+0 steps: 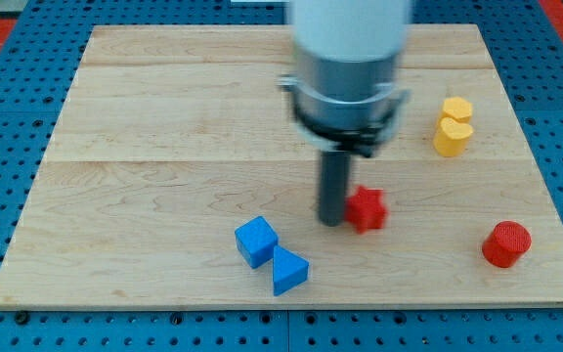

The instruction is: Keep yellow blocks at the center

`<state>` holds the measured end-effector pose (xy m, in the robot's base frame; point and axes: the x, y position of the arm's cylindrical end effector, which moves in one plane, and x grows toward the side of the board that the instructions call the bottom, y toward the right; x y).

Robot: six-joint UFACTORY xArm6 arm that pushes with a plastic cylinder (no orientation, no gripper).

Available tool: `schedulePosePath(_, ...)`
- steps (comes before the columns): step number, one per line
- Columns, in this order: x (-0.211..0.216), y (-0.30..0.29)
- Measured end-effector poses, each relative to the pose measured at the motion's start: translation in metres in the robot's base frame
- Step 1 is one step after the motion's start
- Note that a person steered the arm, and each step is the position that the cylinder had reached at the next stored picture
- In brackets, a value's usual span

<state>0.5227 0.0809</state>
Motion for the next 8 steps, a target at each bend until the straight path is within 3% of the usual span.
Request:
schedulePosePath(1,-0.02,0.029)
schedulePosePath(2,-0.025,0.095)
schedulePosePath(3,-0.014,0.132)
schedulePosePath(5,-0.109,0.238)
schedulePosePath(7,-0.13,0.069)
schedulePosePath(8,-0.132,0.038)
